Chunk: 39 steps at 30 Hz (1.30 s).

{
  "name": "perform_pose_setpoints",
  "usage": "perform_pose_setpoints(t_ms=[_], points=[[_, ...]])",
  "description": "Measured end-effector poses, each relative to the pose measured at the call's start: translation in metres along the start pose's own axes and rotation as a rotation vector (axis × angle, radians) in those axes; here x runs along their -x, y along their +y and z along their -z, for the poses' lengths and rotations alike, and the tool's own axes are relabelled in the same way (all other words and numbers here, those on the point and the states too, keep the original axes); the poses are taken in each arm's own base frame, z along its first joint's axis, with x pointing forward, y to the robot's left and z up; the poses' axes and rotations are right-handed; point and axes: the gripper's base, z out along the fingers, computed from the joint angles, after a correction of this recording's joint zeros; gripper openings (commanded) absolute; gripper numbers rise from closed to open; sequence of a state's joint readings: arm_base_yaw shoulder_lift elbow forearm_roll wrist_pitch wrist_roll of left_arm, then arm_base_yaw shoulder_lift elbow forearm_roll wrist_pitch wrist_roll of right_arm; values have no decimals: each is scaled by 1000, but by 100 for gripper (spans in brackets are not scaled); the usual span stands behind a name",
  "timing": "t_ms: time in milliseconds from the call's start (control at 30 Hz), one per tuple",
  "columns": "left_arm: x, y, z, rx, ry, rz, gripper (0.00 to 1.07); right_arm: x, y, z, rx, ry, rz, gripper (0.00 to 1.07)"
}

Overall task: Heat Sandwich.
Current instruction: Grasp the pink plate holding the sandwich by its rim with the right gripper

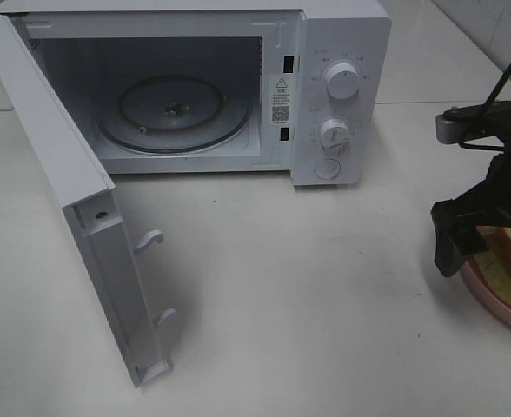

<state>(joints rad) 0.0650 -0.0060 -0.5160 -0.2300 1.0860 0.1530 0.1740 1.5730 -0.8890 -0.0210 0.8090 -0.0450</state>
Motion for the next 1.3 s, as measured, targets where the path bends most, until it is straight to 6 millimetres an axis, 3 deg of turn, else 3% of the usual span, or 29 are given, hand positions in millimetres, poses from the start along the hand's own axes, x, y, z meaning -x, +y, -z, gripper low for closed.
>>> perform_pose_setpoints(t_ms=[500,1067,1300], points=[[0,0,0,0,0,0,98,13,-1,-44,-3,62,7,92],[0,0,0,0,0,0,98,20,-3,-77,-21,96,36,87],[0,0,0,0,0,0,98,21,-5,-82,-37,111,55,69]])
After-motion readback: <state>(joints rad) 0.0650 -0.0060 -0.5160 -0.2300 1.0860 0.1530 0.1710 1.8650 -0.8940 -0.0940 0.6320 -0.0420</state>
